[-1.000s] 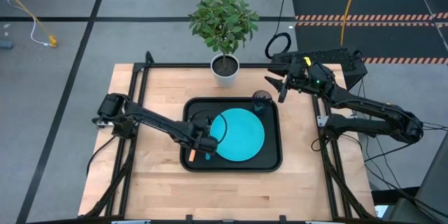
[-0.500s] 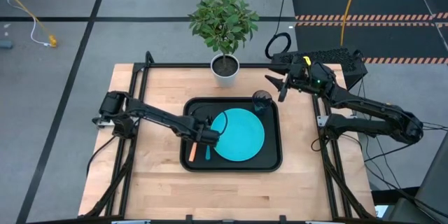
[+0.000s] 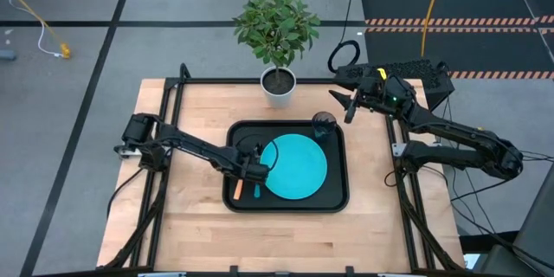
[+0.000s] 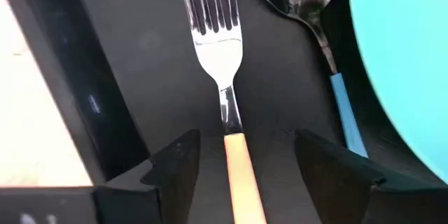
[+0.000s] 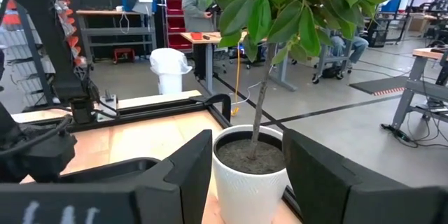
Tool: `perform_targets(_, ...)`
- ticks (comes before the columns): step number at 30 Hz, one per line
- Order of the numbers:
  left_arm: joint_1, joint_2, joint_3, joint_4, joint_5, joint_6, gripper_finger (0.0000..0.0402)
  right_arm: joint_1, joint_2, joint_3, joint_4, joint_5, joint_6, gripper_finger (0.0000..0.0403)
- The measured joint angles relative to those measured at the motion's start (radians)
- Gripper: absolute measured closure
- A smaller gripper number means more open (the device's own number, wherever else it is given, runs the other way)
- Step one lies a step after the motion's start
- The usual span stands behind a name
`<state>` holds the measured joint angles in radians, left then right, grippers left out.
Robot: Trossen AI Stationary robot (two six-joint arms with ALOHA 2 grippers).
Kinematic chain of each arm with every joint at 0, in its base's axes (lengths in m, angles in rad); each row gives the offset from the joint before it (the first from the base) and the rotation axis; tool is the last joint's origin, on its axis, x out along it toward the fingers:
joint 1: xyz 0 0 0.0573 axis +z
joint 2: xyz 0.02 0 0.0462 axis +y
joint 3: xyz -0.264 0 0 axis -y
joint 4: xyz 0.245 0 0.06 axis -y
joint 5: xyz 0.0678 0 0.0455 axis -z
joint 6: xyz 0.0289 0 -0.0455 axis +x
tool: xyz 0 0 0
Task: Pick and place plate/cup/fork/spoon on tray
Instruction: Adjust the yellow fork on the black tray
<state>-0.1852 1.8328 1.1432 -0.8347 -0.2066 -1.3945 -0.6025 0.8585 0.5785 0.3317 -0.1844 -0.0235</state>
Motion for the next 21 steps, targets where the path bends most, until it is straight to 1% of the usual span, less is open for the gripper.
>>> perform_targets(4,0.01,0.0,-0.004,0.001,0.008,0.015,0.0203,0.0,0.0,0.0,0.001,0.0,-0.005,0.0234)
perform_targets(9,0.028,0.0,-0.004,0.0,0.042,0.05,0.0258,0.0,0.0,0.0,0.008,0.0,-0.005,0.0234)
perform_targets(13,0.034,0.0,-0.004,0.0,0.045,0.051,0.0297,0.0,0.0,0.0,0.007,0.0,-0.007,0.0234)
perform_targets(16,0.034,0.0,-0.004,0.0,0.045,0.051,0.0312,0.0,0.0,0.0,0.003,0.0,-0.012,0.0234)
perform_targets(21,0.034,0.0,-0.004,-0.001,0.061,0.075,0.0316,0.0,0.0,0.0,0.0,0.0,-0.015,0.0234)
